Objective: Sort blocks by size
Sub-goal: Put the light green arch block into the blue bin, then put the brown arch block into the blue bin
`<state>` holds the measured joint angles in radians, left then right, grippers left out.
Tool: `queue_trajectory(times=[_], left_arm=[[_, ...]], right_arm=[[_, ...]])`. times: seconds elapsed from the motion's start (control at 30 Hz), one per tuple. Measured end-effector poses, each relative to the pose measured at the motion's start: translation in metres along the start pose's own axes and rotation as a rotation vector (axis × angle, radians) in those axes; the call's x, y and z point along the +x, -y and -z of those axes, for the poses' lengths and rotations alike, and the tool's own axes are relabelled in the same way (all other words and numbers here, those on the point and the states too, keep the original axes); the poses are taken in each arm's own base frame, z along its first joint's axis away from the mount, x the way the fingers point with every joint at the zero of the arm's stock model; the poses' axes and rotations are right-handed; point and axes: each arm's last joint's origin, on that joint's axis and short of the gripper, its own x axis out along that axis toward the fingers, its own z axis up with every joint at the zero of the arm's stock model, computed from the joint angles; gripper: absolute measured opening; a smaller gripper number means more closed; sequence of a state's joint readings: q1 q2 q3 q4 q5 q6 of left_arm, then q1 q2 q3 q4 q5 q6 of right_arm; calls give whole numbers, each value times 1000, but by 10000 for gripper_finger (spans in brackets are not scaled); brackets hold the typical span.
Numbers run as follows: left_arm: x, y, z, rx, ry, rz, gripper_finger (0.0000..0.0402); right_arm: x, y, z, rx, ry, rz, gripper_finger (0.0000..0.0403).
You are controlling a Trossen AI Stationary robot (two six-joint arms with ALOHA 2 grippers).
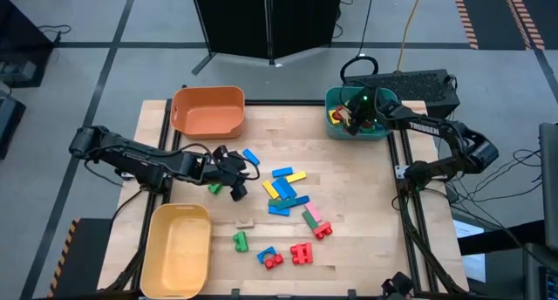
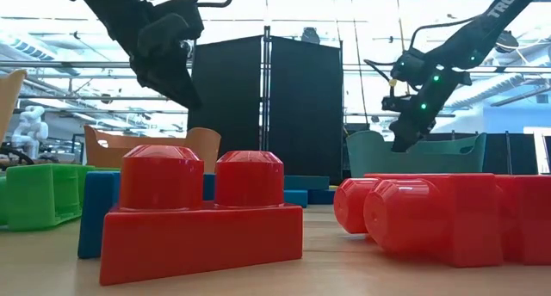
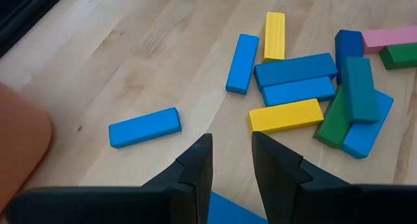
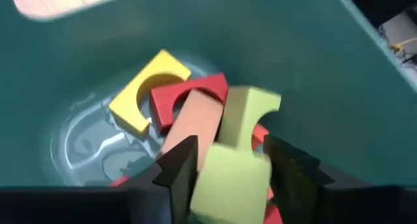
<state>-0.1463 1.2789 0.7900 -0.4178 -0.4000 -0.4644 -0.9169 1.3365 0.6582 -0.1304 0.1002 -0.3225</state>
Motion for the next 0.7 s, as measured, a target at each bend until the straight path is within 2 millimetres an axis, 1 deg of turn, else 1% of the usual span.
queue_trajectory(times=[0.23,0.33,0.43,0.57,0.7], left_arm=[[9,3,3,47,-27,-11,102],[13,4,5,55,-42,-17,102],[17,5,6,58,-57,-19,102],[19,6,8,55,-73,-14,102],[19,8,8,53,-101,43,102]], right_arm=[[0,0,0,9,4,-1,213],[0,0,-1,25,12,1,220],[-2,-1,-3,43,24,0,219],[-14,-5,-9,31,82,-5,213],[-37,-10,-18,19,180,-9,210]])
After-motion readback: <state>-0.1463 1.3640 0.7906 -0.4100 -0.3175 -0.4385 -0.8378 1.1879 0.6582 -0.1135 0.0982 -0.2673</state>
